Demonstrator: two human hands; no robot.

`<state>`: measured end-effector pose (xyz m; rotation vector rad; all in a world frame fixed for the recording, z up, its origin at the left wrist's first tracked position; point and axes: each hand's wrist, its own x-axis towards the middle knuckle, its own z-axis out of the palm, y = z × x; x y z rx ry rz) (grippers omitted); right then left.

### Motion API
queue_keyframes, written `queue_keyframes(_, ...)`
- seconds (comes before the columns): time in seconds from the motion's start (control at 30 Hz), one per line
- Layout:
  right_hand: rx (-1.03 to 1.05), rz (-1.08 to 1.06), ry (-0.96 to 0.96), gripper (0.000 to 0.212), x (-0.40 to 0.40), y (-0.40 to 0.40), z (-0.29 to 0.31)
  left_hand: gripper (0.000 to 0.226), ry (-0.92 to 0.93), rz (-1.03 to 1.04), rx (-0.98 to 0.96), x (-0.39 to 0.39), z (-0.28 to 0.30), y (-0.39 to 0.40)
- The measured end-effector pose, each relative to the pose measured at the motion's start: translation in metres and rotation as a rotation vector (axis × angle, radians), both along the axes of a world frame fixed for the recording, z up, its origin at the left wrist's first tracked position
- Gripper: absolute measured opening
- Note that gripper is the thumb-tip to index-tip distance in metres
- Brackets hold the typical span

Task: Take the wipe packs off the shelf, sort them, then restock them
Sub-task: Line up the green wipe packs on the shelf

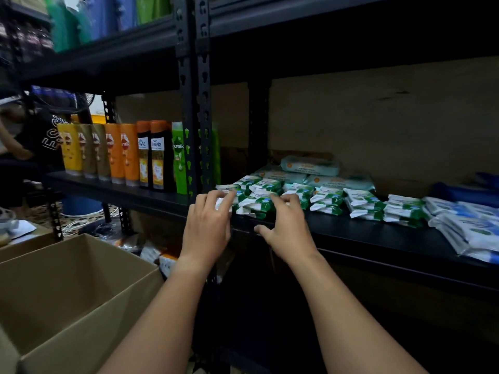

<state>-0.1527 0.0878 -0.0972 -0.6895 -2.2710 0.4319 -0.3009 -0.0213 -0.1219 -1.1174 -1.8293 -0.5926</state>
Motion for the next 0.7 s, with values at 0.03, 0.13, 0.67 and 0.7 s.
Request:
queue_keyframes(0.03, 0.032, -0.01, 0.062, 0.078, 0.008, -0.008, -0.009, 0.054, 0.006, -0.012, 0.014, 0.008, -0.002, -0.005)
queue_keyframes(0.13, 0.19, 0.004, 0.114, 0.065, 0.033, -0.03, -0.042, 0.046, -0.052, -0.084, 0.052, 0.038, -0.017, -0.018)
queue_keyframes(0.67, -0.555, 0.123, -0.852, 0.091, 0.141, -0.142, -0.347, 0.066, -1.201, 0.219, -0.896, 0.15, -0.373, -0.169)
queue_keyframes(0.7, -0.531, 0.145, -0.914, 0.091, 0.144, -0.147, -0.356, 0.072, -1.238, 0.236, -0.905, 0.146, -0.382, -0.176)
